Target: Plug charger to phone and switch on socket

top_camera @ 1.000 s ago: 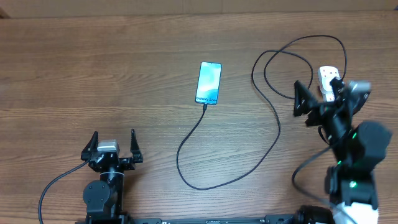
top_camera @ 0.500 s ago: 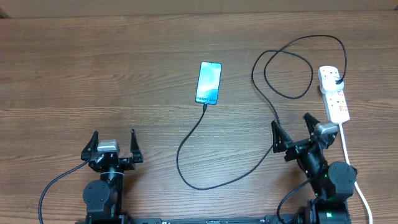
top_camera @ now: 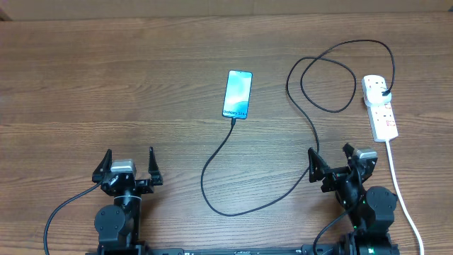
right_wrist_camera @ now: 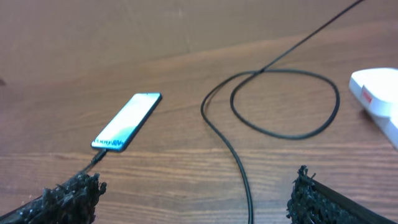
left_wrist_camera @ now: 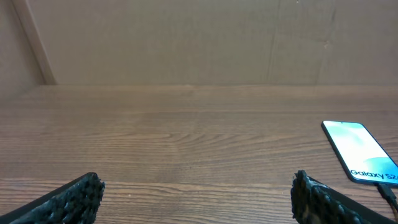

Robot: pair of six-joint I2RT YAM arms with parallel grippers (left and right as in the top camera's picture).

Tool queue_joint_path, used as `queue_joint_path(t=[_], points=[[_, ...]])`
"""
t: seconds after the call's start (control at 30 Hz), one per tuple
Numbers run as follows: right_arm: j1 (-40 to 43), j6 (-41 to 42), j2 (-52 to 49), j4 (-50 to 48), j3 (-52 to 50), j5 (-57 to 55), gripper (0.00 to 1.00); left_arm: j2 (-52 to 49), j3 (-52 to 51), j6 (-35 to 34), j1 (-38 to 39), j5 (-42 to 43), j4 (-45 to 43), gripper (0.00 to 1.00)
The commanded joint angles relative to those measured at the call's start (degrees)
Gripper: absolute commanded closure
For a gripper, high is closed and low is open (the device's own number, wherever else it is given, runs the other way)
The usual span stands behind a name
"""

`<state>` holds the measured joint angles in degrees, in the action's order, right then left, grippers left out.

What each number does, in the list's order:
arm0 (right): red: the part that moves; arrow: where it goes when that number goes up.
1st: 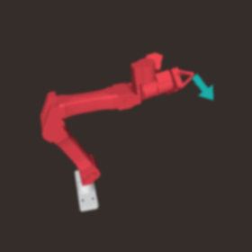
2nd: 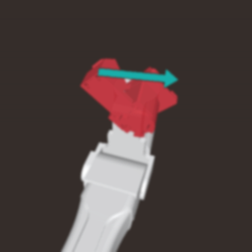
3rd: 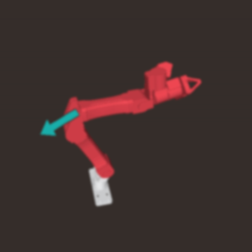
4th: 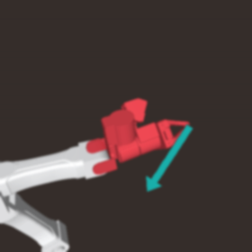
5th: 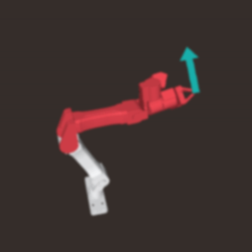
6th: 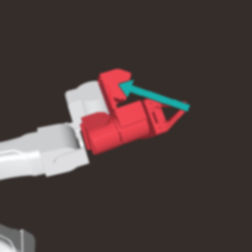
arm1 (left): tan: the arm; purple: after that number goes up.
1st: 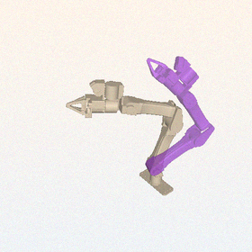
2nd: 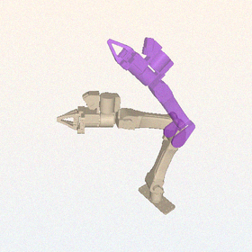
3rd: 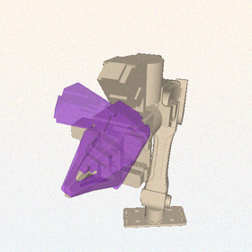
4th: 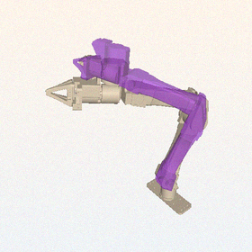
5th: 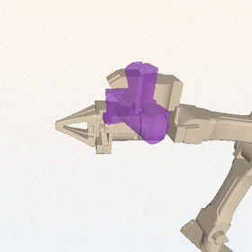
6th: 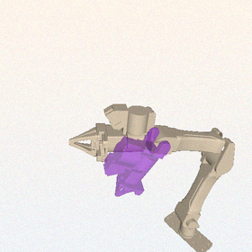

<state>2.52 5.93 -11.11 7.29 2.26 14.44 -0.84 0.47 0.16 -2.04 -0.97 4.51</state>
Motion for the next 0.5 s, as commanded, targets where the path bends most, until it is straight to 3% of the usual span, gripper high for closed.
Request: queue_joint_path(t=[0.0,0.47], points=[[-0.33,0.02,2.23,-0.13,-0.33,-1.55,0.00,0.63,-0.15,-0.13,-0.68,0.81,-0.02,0.00],[-2.51,-0.17,10.99,-0.04,-0.33,-3.32,0.00,0.63,-0.15,-0.13,-0.68,0.81,-0.02,0.00]])
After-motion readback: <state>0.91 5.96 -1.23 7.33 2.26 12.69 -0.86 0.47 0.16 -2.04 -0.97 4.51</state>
